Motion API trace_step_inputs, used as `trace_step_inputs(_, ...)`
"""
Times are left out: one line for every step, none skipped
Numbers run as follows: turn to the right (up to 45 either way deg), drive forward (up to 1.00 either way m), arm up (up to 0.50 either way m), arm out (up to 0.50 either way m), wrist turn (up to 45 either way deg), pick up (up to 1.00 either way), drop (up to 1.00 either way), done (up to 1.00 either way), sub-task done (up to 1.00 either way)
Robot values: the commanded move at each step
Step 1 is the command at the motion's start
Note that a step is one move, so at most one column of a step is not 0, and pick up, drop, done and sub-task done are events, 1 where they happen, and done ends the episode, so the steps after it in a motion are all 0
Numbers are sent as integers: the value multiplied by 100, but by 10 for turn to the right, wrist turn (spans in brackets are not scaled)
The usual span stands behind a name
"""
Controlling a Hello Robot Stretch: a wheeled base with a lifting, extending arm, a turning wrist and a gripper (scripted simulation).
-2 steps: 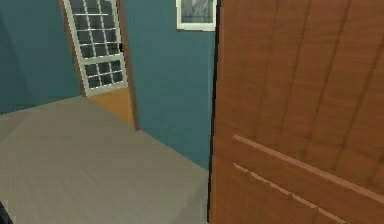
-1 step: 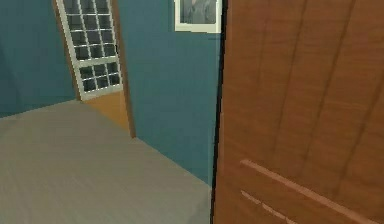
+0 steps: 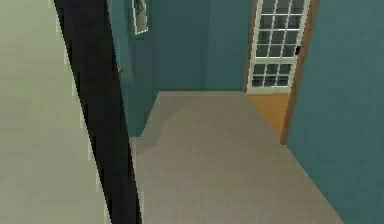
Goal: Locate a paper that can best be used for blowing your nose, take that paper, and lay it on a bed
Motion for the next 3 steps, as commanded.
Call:
trace_step_inputs(0, 30, 0, 0, 0, 0, 0, 0, 0)
trace_step_inputs(240, 0, 0, 0, 0, 0, 0, 0, 0)
trace_step_inputs(0, 45, 0, 0, 0, 0, 0, 0, 0)
